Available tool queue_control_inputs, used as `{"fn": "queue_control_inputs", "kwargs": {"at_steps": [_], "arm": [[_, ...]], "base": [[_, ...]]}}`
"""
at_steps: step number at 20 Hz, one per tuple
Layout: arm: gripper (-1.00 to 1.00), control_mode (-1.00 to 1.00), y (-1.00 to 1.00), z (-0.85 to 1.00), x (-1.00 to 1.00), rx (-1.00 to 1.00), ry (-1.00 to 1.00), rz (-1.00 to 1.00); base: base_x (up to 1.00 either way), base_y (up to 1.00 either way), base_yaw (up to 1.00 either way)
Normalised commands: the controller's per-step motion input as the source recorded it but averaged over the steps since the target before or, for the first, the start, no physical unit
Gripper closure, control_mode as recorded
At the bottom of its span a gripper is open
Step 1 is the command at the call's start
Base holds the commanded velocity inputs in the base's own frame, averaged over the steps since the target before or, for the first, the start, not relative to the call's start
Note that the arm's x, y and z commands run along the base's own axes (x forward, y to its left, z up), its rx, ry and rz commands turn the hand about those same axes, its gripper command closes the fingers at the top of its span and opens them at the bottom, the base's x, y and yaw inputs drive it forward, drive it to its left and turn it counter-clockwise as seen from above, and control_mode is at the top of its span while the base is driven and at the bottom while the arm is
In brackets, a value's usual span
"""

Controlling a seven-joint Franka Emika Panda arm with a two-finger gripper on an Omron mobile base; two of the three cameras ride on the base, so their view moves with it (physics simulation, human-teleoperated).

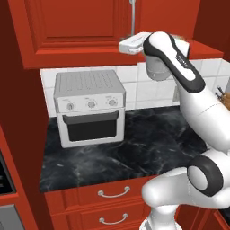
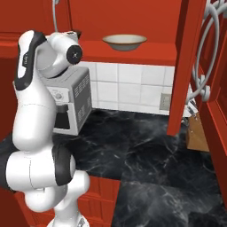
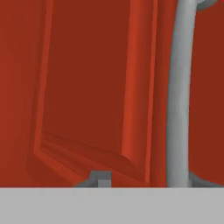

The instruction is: Move the bowls from the cabinet to the plates on the dining table.

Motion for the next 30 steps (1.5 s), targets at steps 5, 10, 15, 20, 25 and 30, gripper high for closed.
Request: {"fn": "queue_control_inputs", "kwargs": {"at_steps": [5,10,15,20,25,30], "arm": [[1.0,-1.0,1.0,-0.36,-0.05,0.0,-0.17,0.0],[1.0,-1.0,1.0,-0.07,-0.2,-0.03,-0.03,0.02],[1.0,-1.0,0.99,0.02,-0.7,-0.05,-0.03,0.0],[1.0,-1.0,0.83,0.01,-1.0,0.0,-0.07,0.0],[1.0,-1.0,0.94,0.05,-0.98,0.0,-0.03,-0.02],[-1.0,-1.0,0.99,0.2,-0.88,-0.01,-0.01,-0.01]], "base": [[0.0,0.0,0.0],[0.0,0.0,0.0],[0.0,0.0,0.0],[0.0,0.0,0.0],[0.0,0.0,0.0],[0.0,0.0,0.0]]}}
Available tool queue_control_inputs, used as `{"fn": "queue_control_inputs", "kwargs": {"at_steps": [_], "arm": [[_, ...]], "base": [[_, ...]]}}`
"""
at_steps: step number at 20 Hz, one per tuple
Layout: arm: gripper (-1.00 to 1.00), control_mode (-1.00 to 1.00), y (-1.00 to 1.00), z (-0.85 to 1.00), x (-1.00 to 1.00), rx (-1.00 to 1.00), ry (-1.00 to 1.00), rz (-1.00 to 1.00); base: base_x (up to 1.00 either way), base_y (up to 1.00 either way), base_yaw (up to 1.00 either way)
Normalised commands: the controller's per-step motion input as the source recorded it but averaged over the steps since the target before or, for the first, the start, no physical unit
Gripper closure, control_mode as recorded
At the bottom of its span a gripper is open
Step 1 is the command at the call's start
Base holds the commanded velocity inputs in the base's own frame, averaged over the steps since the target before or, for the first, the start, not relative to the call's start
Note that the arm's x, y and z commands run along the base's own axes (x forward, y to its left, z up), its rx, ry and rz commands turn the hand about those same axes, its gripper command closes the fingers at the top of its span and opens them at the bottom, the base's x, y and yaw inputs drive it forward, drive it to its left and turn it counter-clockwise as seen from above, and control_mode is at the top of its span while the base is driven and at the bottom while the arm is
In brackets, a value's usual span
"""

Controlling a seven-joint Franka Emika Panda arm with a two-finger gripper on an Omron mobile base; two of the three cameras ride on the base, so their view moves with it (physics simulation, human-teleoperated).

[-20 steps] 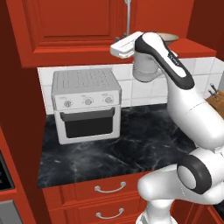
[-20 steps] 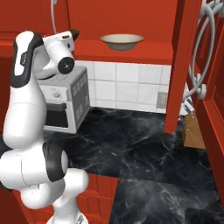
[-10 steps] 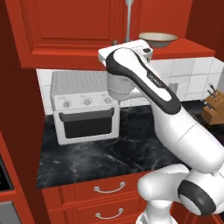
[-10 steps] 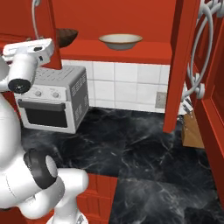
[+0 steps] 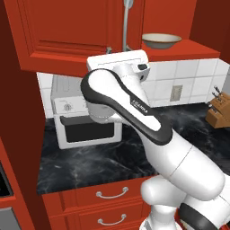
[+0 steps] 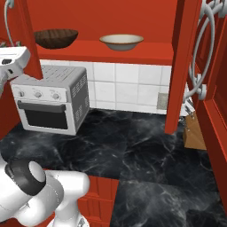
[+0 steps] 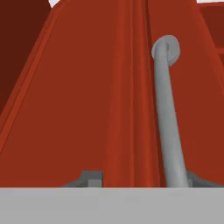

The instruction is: Move the bowls from the cabinet to the plates on the dining table.

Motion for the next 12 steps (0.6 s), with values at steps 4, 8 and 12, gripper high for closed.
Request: {"fn": "queue_control_inputs", "kwargs": {"at_steps": [4,8,12], "arm": [[-1.0,-1.0,0.43,0.35,-0.62,-0.01,-0.04,-0.02],[-1.0,-1.0,-0.4,0.28,-0.55,0.0,-0.06,0.07],[-1.0,-1.0,-0.8,0.17,-0.77,0.0,-0.15,0.12]], "base": [[0.0,0.0,0.0],[0.0,0.0,0.0],[0.0,0.0,0.0]]}}
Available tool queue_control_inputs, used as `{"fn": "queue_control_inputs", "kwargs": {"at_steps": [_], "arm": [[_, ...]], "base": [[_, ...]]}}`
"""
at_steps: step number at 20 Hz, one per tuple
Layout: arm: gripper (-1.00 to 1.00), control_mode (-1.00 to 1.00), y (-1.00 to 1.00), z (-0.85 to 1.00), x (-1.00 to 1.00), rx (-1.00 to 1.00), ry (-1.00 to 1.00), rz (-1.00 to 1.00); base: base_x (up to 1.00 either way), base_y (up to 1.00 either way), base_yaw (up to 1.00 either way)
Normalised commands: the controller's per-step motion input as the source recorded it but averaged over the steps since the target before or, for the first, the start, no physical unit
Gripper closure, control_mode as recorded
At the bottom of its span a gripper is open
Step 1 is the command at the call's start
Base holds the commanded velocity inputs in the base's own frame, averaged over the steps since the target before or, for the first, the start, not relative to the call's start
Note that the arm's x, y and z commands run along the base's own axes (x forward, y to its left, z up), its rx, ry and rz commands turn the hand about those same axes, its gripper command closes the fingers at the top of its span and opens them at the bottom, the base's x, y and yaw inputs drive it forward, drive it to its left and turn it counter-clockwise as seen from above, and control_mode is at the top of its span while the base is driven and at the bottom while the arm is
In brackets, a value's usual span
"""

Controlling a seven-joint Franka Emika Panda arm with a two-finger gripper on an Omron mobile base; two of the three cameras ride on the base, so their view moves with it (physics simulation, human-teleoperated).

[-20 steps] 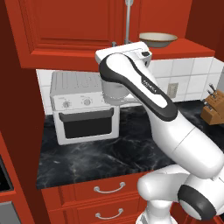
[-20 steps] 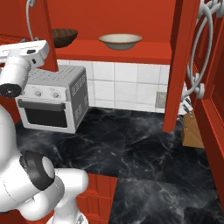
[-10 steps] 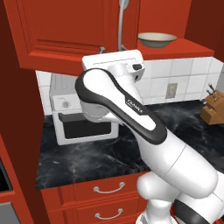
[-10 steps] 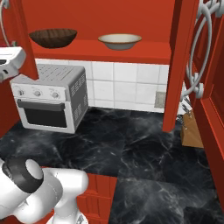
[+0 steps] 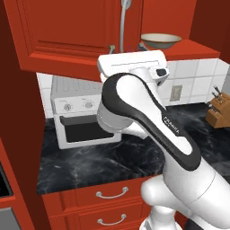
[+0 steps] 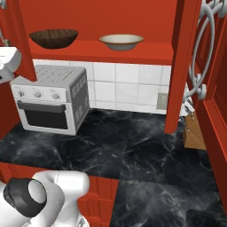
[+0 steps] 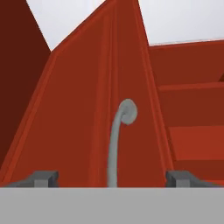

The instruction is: Move the bowls from the cabinet to the plates on the dining table.

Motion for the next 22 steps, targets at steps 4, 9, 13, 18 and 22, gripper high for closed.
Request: {"fn": "queue_control_inputs", "kwargs": {"at_steps": [4,9,13,18,22], "arm": [[-1.0,-1.0,-0.86,0.15,-0.69,0.0,-0.14,0.14],[-1.0,-1.0,-0.73,0.02,-0.02,0.0,-0.02,0.19],[-1.0,-1.0,-0.72,0.0,0.22,0.0,0.0,0.18],[-1.0,-1.0,-0.57,0.0,0.45,0.0,0.02,0.19],[-1.0,-1.0,0.08,0.0,0.57,0.0,-0.04,0.2]], "base": [[0.0,0.0,0.0],[0.0,0.0,0.0],[0.0,0.0,0.0],[0.0,0.0,0.0],[0.0,0.0,0.0]]}}
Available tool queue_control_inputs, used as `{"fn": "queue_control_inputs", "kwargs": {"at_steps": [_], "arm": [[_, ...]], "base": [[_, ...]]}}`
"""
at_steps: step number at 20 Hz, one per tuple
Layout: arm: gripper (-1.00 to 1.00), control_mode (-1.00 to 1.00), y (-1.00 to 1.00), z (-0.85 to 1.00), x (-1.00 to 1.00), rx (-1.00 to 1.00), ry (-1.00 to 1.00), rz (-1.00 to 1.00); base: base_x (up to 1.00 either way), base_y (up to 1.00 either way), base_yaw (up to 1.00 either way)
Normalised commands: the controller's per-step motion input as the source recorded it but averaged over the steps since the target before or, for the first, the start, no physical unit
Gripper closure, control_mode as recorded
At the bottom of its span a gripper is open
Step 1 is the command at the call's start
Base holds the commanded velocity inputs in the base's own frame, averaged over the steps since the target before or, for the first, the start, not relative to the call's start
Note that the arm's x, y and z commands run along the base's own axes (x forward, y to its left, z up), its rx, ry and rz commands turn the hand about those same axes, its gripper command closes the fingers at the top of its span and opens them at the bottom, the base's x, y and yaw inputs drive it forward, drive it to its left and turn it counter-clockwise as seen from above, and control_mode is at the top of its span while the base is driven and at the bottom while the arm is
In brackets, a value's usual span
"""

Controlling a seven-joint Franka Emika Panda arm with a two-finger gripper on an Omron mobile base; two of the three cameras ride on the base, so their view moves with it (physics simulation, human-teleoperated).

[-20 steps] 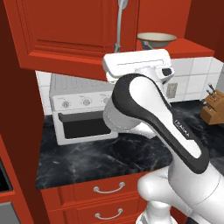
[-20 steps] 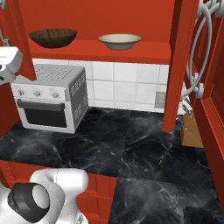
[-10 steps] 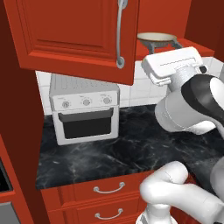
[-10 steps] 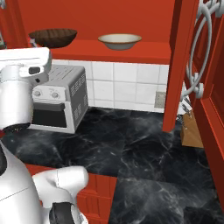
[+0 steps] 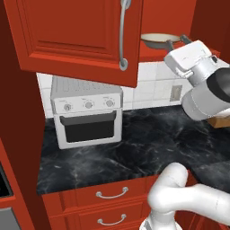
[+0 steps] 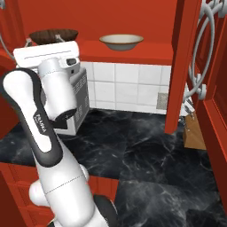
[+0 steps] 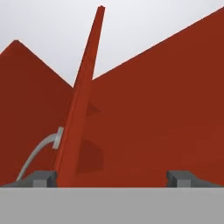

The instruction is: Move the bowls from the cabinet to the plates on the dining table.

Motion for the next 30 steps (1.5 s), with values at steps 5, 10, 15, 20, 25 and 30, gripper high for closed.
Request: {"fn": "queue_control_inputs", "kwargs": {"at_steps": [5,10,15,20,25,30], "arm": [[-1.0,-1.0,0.24,-0.01,0.64,0.0,-0.09,0.2],[-1.0,-1.0,0.52,-0.22,0.54,-0.05,-0.04,0.17],[-1.0,-1.0,0.6,-0.12,0.25,-0.21,0.29,0.08],[-1.0,-1.0,0.19,0.02,0.36,-0.17,0.5,0.07],[-1.0,-1.0,0.15,0.0,0.1,-0.11,0.49,0.18],[-1.0,-1.0,0.21,0.0,-0.24,-0.13,0.24,0.39]], "base": [[0.0,0.0,0.0],[0.0,0.0,0.0],[0.0,0.0,0.0],[0.0,0.0,0.0],[0.0,0.0,0.0],[0.0,0.0,0.0]]}}
